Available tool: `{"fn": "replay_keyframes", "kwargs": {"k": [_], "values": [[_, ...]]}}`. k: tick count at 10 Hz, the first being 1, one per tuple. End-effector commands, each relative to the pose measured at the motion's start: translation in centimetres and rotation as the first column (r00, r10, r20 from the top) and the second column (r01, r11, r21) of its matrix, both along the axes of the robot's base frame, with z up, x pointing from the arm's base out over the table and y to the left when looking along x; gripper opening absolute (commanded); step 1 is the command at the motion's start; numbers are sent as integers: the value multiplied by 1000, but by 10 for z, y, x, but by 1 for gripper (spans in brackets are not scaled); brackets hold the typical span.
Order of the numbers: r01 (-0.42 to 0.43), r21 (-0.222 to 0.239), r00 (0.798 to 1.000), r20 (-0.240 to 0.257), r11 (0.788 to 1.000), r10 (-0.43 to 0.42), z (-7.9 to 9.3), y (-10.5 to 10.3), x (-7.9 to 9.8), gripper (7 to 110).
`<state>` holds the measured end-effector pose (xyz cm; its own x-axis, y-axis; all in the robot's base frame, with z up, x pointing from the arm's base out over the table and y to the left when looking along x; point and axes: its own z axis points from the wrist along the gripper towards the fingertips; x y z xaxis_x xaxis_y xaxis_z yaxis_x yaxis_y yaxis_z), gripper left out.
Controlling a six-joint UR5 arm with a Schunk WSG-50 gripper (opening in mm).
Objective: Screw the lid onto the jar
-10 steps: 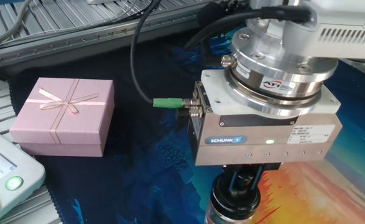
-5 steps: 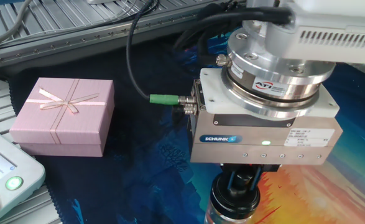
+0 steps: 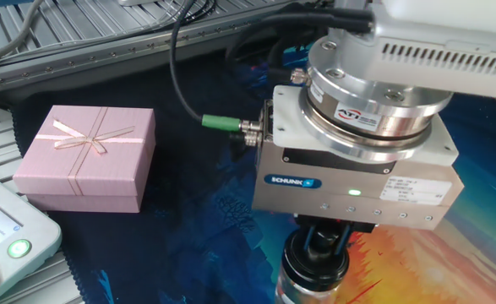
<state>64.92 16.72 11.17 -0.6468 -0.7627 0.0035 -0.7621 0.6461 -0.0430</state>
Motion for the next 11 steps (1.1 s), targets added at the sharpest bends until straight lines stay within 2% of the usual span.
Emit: {"fn": "replay_keyframes", "kwargs": {"k": [1, 2, 3, 8, 11], "values": [[106, -17, 994, -12, 994, -106, 2, -3, -3, 22], [138, -15, 990, -12, 990, -138, 1, -2, -3, 22], [159, -14, 987, -11, 987, -159, 1, -2, -3, 7], [277, 23, 961, -11, 961, -277, 1, 6, 2, 7], [333, 27, 943, -3, 942, -333, 2, 5, 6, 7]]}}
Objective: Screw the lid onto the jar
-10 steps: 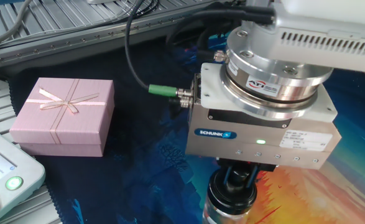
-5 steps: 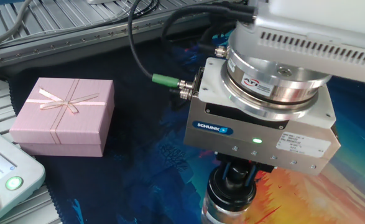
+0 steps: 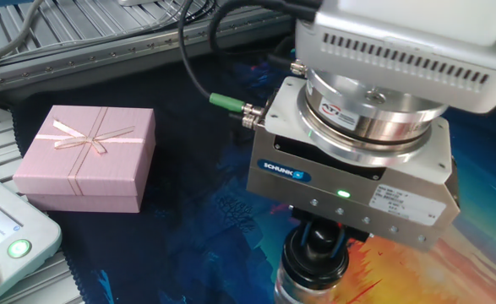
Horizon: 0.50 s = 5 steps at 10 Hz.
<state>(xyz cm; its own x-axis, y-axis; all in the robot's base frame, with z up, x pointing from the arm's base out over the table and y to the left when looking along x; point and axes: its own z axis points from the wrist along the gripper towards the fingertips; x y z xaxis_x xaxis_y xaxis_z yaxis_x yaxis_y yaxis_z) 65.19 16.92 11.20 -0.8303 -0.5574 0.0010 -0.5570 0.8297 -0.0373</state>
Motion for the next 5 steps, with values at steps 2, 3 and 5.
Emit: {"fn": "replay_keyframes", "kwargs": {"k": [2, 3, 5], "values": [[106, 12, 994, 12, 994, -106, 1, 0, 6, 7], [132, 17, 991, 12, 991, -132, 0, 1, 6, 7], [194, 19, 981, 18, 981, -194, -1, 0, 8, 7]]}}
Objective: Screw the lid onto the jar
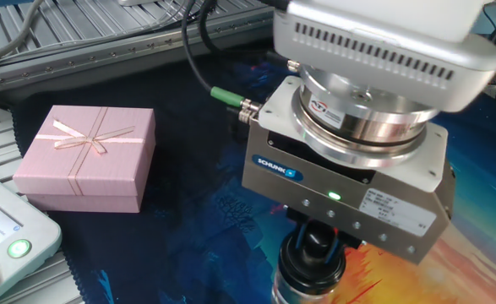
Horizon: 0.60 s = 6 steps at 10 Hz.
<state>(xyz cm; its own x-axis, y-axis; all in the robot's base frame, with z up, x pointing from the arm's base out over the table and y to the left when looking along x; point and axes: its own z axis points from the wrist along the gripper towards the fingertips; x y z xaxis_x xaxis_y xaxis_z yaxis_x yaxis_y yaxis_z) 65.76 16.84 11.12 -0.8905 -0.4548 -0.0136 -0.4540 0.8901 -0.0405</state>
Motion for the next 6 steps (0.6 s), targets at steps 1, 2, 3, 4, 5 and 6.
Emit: {"fn": "replay_keyframes", "kwargs": {"k": [1, 2, 3, 4, 5, 6], "values": [[122, 21, 993, 6, 992, -122, 0, 3, 3, 7], [163, 23, 987, 7, 986, -163, 1, 3, 3, 7], [191, 18, 981, 11, 981, -191, 0, 2, 4, 7], [221, 12, 975, 10, 975, -221, -1, 0, 3, 7], [244, 11, 970, 0, 970, -244, 0, 2, 1, 7], [248, 7, 969, -19, 969, -248, 1, 3, -3, 7]]}}
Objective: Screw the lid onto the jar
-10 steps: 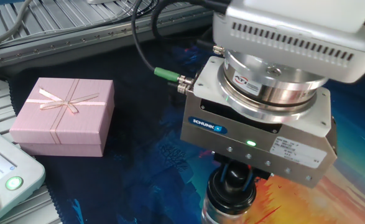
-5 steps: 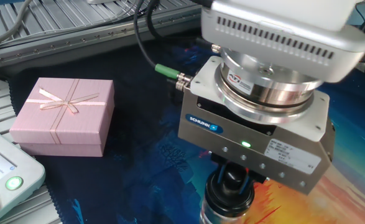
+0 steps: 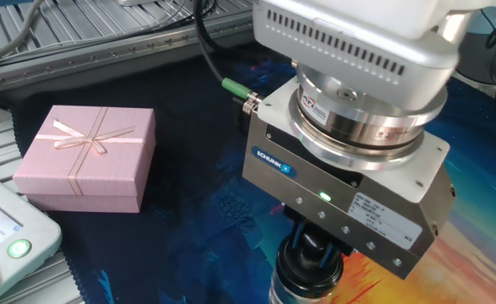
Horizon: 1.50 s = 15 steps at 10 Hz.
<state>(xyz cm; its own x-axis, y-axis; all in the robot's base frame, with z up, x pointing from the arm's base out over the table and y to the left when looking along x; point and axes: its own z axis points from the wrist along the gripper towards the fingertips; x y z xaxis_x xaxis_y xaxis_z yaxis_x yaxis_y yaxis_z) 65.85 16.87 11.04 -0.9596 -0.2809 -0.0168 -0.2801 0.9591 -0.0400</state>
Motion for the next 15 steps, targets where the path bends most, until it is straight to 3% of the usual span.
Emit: {"fn": "replay_keyframes", "kwargs": {"k": [1, 2, 3, 7, 9, 10, 11, 14, 15], "values": [[54, 8, 998, -38, 998, -54, 3, 3, -6, 22], [41, 12, 998, -46, 999, -40, 3, 3, -7, 22], [32, 20, 998, -46, 999, -31, 3, 5, -7, 44], [-10, 11, 999, -38, 1000, 10, 5, 2, -1, 44], [-100, -8, 994, -41, 995, 100, 11, -2, 2, 44], [-158, 20, 986, -41, 987, 159, 13, 5, 3, 44], [-211, 20, 977, -37, 977, 212, 13, 6, 4, 44], [-402, -18, 915, -46, 915, 401, 11, -4, 6, 44], [-450, -7, 892, -48, 893, 450, 8, -2, 5, 44]]}}
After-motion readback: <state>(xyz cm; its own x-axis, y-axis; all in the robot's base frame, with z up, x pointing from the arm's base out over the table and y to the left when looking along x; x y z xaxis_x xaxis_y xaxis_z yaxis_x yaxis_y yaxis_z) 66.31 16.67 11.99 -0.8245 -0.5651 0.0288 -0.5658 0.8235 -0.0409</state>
